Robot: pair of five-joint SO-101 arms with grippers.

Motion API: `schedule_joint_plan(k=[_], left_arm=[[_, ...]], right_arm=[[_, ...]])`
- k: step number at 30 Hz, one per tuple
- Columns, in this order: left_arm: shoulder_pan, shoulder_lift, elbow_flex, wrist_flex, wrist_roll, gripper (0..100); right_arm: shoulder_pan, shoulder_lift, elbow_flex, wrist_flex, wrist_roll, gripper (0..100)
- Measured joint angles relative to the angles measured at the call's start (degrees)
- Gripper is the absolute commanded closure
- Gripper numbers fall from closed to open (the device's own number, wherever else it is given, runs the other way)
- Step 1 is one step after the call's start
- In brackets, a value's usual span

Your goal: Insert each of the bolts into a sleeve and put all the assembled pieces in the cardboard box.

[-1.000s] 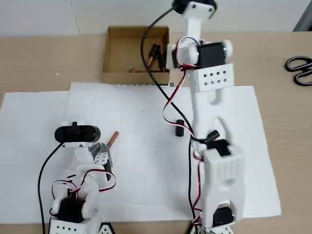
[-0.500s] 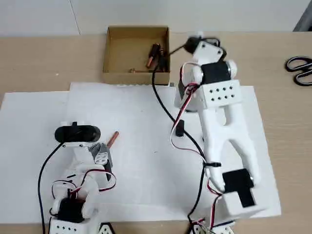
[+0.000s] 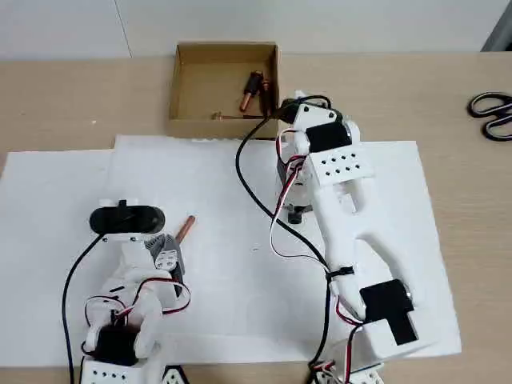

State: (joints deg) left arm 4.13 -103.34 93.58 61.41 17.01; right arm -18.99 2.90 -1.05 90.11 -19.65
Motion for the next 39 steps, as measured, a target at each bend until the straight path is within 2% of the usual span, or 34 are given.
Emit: schedule_joint_plan(k=[2,8,14,39], left_arm=[[0.0,0.0,0.0,0.0,0.0,99],[0.0,0.0,0.0,0.0,0.0,99],[0.0,0.0,0.0,0.0,0.0,99],[0.0,0.0,0.0,0.0,0.0,99]], right_arm=[[0.0,0.0,1.3,-2.9,0.0,98.9],[0.0,0.0,5.6,-7.2,0.0,88.0],[0.1,0.0,6.9,-8.4,0.0,92.4],[0.4,11.6,3.0,-12.7,0.3,92.2]])
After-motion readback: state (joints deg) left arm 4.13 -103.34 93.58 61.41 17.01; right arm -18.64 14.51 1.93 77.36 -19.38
